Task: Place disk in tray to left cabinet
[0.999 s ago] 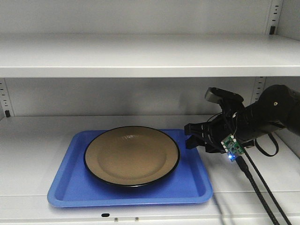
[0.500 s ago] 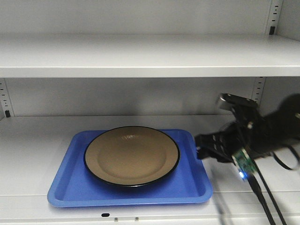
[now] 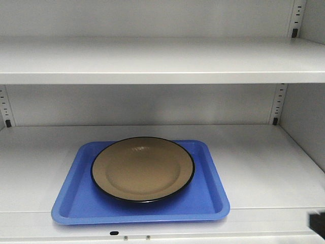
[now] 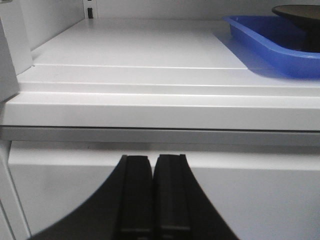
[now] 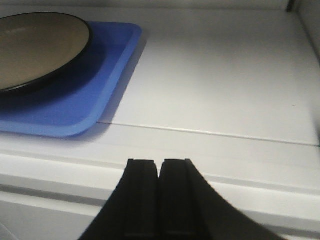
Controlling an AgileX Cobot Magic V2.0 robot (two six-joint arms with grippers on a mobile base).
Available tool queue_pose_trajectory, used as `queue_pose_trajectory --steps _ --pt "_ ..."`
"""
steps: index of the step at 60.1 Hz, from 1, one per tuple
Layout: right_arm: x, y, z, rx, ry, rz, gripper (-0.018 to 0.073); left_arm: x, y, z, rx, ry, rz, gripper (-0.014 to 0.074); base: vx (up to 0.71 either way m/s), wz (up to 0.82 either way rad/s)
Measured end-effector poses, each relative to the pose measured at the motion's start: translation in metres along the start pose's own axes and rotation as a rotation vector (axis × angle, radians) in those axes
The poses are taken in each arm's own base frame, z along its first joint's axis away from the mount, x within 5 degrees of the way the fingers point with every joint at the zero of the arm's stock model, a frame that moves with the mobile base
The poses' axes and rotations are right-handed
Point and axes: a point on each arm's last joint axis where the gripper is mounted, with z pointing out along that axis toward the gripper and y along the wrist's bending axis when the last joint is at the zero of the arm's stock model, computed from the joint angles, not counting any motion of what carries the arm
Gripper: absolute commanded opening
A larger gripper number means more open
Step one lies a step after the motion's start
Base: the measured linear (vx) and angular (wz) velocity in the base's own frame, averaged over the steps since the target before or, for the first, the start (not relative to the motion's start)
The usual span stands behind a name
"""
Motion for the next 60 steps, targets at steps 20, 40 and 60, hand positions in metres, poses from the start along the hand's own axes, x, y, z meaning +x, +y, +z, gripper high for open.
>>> queue_pose_trajectory --steps 20,40,60 --pt "0.115 -0.014 -0.040 0.169 -0.161 0.074 -0.0008 0.000 0.000 0.000 0.000 0.000 0.000 -0.0006 0.00 0.00" --pt "0.151 -0.015 -0.032 0.186 -0.190 0.051 -0.0008 0.000 0.000 0.000 0.000 0.000 0.000 -0.0006 0.00 0.00" --pt "0.150 -0.015 -0.033 0.186 -0.201 0.050 -0.0008 0.000 0.000 0.000 0.000 0.000 0.000 -0.0006 0.00 0.00"
